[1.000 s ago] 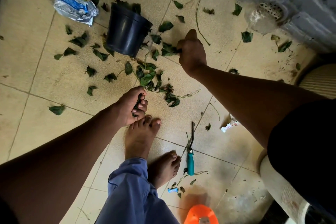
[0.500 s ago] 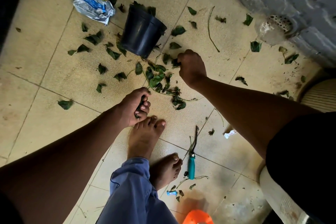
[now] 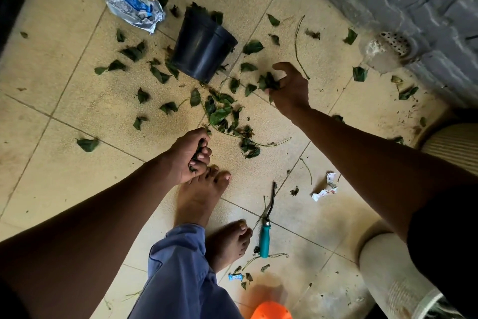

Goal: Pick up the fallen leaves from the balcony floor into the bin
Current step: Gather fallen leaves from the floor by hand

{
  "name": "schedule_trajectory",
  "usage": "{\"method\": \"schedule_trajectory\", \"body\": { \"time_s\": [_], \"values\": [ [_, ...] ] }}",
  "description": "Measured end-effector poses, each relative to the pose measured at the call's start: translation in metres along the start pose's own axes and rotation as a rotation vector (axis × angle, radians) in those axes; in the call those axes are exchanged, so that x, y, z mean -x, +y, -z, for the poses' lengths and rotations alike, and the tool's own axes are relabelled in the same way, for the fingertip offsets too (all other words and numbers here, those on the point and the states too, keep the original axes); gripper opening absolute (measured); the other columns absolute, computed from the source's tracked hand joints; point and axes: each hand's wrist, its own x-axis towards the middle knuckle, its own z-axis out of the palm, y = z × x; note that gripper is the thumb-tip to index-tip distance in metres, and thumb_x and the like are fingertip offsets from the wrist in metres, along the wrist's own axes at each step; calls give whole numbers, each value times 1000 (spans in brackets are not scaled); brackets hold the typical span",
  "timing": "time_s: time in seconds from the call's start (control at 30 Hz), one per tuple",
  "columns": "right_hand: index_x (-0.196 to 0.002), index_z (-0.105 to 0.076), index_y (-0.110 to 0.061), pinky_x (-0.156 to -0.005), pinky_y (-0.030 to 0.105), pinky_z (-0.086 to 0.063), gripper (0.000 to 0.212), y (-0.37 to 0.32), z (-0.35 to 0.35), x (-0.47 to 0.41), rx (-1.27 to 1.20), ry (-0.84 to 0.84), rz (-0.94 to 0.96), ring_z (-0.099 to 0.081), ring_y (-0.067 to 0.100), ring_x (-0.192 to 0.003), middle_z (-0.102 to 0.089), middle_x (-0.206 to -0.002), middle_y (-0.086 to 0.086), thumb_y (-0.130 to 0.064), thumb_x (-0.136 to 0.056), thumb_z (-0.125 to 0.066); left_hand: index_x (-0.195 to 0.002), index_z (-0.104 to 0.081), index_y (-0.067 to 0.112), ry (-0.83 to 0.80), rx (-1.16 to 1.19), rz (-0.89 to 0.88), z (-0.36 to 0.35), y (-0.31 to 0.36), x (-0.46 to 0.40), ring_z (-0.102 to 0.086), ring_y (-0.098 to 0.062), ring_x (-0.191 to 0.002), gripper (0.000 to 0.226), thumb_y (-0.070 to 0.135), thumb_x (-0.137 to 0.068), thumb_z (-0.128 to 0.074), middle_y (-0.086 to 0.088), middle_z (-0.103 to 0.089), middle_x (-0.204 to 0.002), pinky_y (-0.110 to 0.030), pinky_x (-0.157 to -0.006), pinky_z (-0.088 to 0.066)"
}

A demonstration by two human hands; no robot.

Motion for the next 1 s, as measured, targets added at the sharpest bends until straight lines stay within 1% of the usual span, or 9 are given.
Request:
{"method": "schedule_trajectory", "body": {
  "time_s": [0.1, 0.23, 0.33, 0.43, 0.57, 0.67, 0.8, 0.9, 1.0],
  "values": [
    [-133, -60, -26, -97, 39, -56, 57, 5, -9, 2, 259, -68, 194, -67, 26, -112, -72, -120, 7, -8, -81, -76, -64, -38, 23, 7, -9, -9, -3, 0, -2, -27, -5, -39, 30, 21, -91, -52, 6, -36, -55, -13, -32, -14],
    [-118, -68, -16, -84, 36, -55, 35, 7, -16, 1, 540, -35, 285, -67, 33, -102, -70, -112, 12, -5, -85, -70, -65, -38, 24, 11, -5, -18, -8, -2, -4, -27, -5, -39, 29, 20, -90, -52, 6, -37, -56, -13, -31, -15],
    [-109, -72, -12, -80, 35, -54, 28, -3, -12, 1, 565, 19, 268, -65, 33, -97, -62, -113, 15, 0, -86, -66, -64, -39, 23, 10, 6, -11, -11, -6, -4, -27, -5, -40, 29, 19, -89, -52, 6, -37, -56, -14, -31, -16],
    [-106, -73, -8, -78, 36, -57, 28, -16, -7, -2, 588, 51, 396, -64, 34, -97, -54, -124, 15, 6, -83, -65, -64, -39, 23, 0, 16, -8, -13, -8, -3, -27, -5, -41, 28, 19, -89, -52, 6, -37, -57, -14, -31, -17],
    [-110, -73, -11, -85, 39, -58, 34, -35, -10, -10, 725, -77, 643, -62, 29, -108, -46, -150, 4, 4, -80, -68, -64, -39, 24, 6, 6, -4, -13, -3, -3, -27, -5, -41, 29, 20, -88, -53, 6, -37, -57, -13, -31, -15],
    [-116, -70, -7, -85, 43, -58, 36, -41, -18, -14, 823, -157, 739, -61, 32, -105, -52, -143, 7, 6, -83, -63, -64, -39, 24, 5, 4, -3, -10, 2, -4, -27, -5, -41, 29, 21, -88, -54, 7, -37, -56, -13, -32, -14],
    [-109, -71, -7, -80, 40, -56, 26, -35, -27, -14, 849, -154, 706, -61, 33, -101, -64, -116, 13, 2, -87, -61, -65, -38, 24, -8, 18, -8, -2, 7, -3, -27, -5, -40, 29, 22, -90, -54, 7, -36, -55, -13, -32, -15],
    [-103, -73, -11, -76, 36, -57, 20, -35, -27, -16, 674, -22, 526, -68, 31, -95, -71, -102, 11, -5, -85, -68, -65, -38, 24, -5, 28, -4, 2, 9, 0, -27, -5, -39, 30, 21, -90, -54, 7, -35, -56, -13, -32, -14],
    [-110, -72, -18, -80, 35, -58, 29, -42, -18, -26, 456, 94, 313, -71, 29, -98, -75, -104, 7, -5, -85, -64, -65, -38, 24, 5, 39, 5, 8, 10, -1, -27, -5, -39, 30, 21, -91, -53, 7, -34, -57, -13, -33, -13]
  ]
}}
